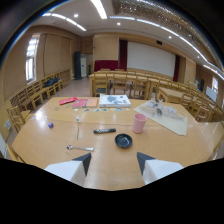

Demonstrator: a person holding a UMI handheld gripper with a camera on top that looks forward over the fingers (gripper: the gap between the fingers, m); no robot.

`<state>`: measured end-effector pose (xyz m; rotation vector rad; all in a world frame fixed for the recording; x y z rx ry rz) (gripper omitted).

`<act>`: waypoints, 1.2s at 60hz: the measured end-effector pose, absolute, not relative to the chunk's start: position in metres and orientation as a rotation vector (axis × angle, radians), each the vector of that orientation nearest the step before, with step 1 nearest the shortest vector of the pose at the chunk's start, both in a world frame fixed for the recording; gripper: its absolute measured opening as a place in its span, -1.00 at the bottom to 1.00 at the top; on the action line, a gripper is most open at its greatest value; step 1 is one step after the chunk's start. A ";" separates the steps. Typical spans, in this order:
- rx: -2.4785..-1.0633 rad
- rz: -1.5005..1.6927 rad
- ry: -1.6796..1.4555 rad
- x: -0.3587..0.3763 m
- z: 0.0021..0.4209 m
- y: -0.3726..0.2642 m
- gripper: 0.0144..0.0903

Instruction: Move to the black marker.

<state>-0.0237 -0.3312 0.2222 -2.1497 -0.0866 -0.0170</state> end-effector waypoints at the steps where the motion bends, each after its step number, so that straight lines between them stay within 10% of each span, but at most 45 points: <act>1: -2.149 -0.019 -0.087 -0.023 0.220 -0.330 0.90; 32: -2.149 -0.064 -0.031 -0.081 0.204 -0.352 0.90; 72: -2.282 -0.038 -0.096 -0.094 0.080 -0.124 0.90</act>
